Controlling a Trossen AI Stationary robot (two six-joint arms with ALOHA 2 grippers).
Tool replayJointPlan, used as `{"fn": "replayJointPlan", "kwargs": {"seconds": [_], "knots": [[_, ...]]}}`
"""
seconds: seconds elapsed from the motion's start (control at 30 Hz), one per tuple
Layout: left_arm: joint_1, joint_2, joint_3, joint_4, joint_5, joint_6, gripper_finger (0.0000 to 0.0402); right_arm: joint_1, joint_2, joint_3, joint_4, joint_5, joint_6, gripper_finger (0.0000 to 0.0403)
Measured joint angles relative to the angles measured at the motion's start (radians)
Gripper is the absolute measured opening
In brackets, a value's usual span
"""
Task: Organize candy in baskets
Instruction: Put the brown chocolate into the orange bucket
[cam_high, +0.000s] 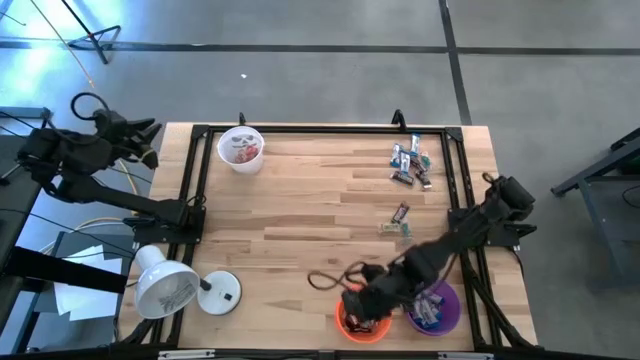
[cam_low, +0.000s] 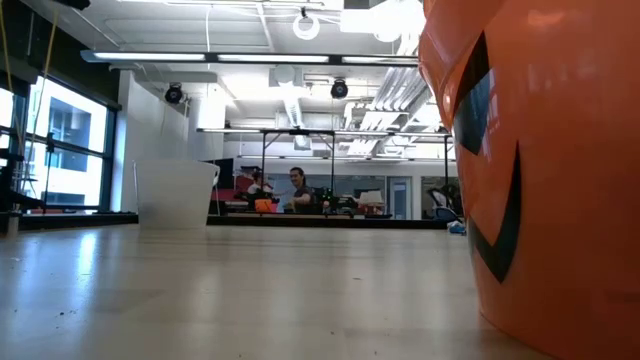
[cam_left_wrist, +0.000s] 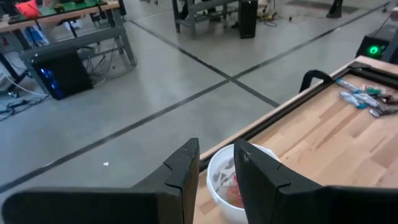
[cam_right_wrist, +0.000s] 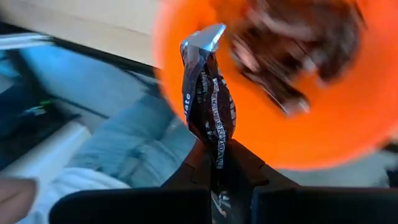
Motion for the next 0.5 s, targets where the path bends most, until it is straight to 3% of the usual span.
{"fn": "replayJointPlan", "kwargs": {"seconds": [0.23,0.5], "knots": [[0.000,-0.062,0.001,0.000,-0.017,0.006,0.0088,0.040,0.051,0.000,-0.009,-0.011,0.142,0.0023],[0.000,-0.093,0.001,0.000,0.010,-0.021,0.0088,0.026,0.050,0.000,-0.027,-0.031,0.079,0.0114]]}}
